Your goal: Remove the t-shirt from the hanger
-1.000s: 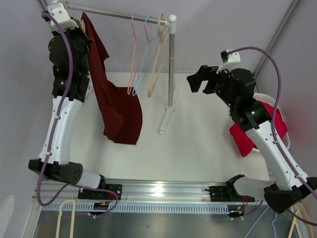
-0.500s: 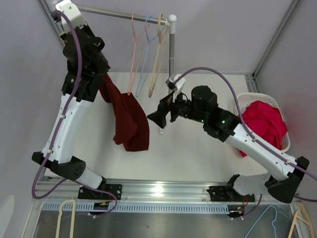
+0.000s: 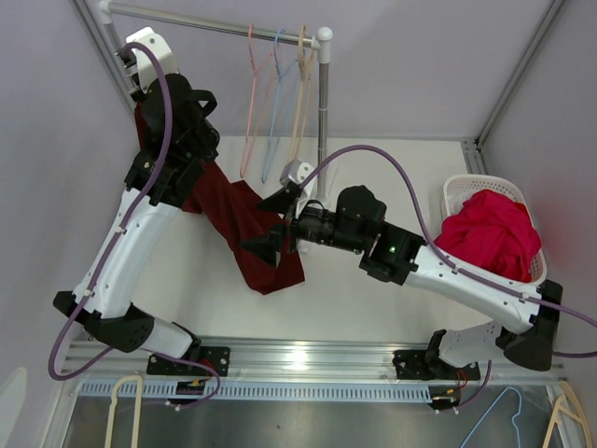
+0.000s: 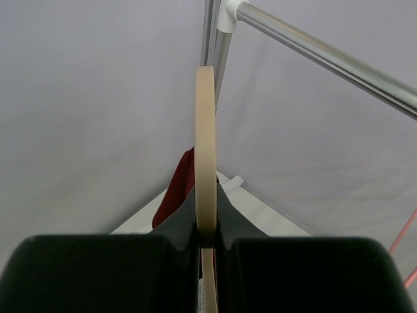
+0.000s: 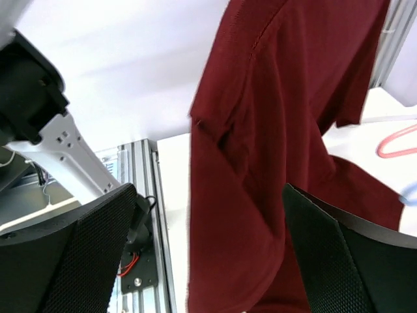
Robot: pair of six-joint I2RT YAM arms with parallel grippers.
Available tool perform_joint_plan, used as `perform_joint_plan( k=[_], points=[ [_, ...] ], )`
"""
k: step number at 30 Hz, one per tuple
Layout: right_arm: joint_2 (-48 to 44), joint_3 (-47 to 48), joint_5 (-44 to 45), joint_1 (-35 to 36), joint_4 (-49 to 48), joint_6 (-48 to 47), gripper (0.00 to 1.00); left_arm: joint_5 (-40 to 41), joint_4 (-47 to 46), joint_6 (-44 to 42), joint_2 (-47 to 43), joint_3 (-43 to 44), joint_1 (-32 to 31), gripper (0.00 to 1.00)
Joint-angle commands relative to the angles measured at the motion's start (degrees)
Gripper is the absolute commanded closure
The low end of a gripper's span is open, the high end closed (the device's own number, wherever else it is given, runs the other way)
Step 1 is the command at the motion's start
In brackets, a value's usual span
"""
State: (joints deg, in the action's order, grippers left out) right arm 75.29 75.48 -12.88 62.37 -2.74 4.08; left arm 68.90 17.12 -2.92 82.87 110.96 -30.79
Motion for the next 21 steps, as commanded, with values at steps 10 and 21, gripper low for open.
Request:
perform_joint_plan(
  k=[10, 21],
  points=[
    [7.5, 6.3, 8.5, 3.5, -1.0, -3.5, 0.7, -0.3, -4.0, -0.5, -3.5, -0.6, -1.5, 0.99],
    [-0.7, 2.1, 17.2, 11.2, 5.6, -2.9, 1.0, -5.4, -10.0, -4.2, -0.4, -1.4, 2.6, 0.99]
  ],
)
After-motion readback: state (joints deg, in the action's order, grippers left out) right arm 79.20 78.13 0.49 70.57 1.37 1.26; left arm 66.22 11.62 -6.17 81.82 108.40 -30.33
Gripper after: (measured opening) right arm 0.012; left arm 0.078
